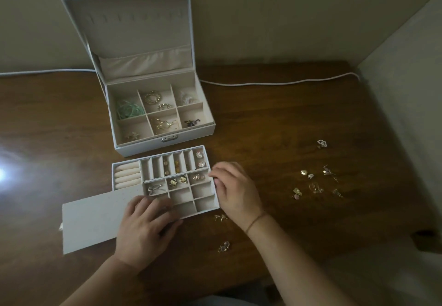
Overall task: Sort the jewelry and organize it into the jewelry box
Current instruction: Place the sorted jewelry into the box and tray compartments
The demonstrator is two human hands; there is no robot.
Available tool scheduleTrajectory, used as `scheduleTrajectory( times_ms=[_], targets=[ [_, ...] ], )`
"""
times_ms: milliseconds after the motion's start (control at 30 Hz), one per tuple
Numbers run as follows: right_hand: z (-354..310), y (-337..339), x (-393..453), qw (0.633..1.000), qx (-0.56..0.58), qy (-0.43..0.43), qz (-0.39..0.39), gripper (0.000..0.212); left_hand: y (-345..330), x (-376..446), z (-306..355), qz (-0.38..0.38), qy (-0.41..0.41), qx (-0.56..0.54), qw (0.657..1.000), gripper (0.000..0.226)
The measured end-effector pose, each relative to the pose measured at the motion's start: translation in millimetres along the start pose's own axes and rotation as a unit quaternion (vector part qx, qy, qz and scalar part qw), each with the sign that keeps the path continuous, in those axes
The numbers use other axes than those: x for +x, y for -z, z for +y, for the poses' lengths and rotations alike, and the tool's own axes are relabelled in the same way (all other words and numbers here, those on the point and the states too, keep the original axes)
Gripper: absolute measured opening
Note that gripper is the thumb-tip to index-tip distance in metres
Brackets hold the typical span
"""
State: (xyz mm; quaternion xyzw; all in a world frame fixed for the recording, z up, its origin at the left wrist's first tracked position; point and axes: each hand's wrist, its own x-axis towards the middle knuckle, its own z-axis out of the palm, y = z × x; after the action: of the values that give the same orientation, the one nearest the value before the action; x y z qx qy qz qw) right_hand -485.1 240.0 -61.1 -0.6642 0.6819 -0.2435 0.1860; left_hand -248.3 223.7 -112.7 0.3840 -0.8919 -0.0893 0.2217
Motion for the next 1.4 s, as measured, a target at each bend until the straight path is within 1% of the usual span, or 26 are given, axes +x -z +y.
scheduleTrajectory(
  times_ms=[67,133,200,267,333,433,533,633,733,867,967,1067,1133,1233,1333,1400],
  targets=[
    [23,17,-22,0.998,-0.029,-0.038,0.039,0.024,0,1,-1,0.003,-0.004,-0.002,1.0,0.014],
    [51,34,-48,0.992,-0.051,-0.097,0.068,0.026,0,1,-1,0.005,-0.01,0.003,1.0,0.015],
    [75,52,-73,0.98,-0.041,-0.177,0.083,0.032,-1,1,-1,0.012,-0.016,0.008,1.0,0.017],
    [91,67,-93,0.967,-0.029,-0.234,0.092,0.041,-1,2,0,0.017,-0.018,0.012,1.0,0.019],
    [103,76,-103,0.963,-0.04,-0.257,0.072,0.05,-4,4,2,0.023,-0.018,0.012,1.0,0.02],
    [111,80,-102,0.957,-0.059,-0.285,0.003,0.057,-9,10,7,0.034,-0.018,0.009,0.999,0.019],
    [116,78,-95,0.956,-0.071,-0.282,-0.023,0.048,-12,17,11,0.038,-0.014,0.006,0.999,0.021],
    [117,76,-90,0.96,-0.085,-0.265,-0.025,0.034,-13,22,12,0.035,-0.008,0.003,0.999,0.024],
    [118,73,-88,0.961,-0.095,-0.257,-0.021,0.026,-15,23,12,0.023,0.002,0.0,1.0,0.026],
    [117,73,-87,0.955,-0.097,-0.28,-0.022,0.021,-13,20,11,0.015,0.008,-0.015,1.0,0.025],
    [116,81,-81,0.947,-0.083,-0.306,-0.046,0.013,-12,12,9,0.024,0.014,-0.009,1.0,0.023],
    [118,85,-72,0.942,-0.095,-0.311,-0.088,0.015,-11,-2,6,0.048,0.032,0.022,0.998,0.023],
    [121,84,-69,0.939,-0.11,-0.313,-0.091,0.017,-10,-7,6,0.055,0.037,0.022,0.998,0.023],
    [119,82,-65,0.937,-0.107,-0.324,-0.069,0.019,-10,-8,6,0.052,0.036,0.007,0.998,0.022],
    [97,81,-51,0.942,-0.048,-0.331,-0.031,0.019,-10,-9,3,0.046,0.029,-0.017,0.998,0.019],
    [69,73,-36,0.951,-0.001,-0.309,-0.014,0.019,-11,-9,1,0.039,0.023,-0.03,0.999,0.017]
  ],
)
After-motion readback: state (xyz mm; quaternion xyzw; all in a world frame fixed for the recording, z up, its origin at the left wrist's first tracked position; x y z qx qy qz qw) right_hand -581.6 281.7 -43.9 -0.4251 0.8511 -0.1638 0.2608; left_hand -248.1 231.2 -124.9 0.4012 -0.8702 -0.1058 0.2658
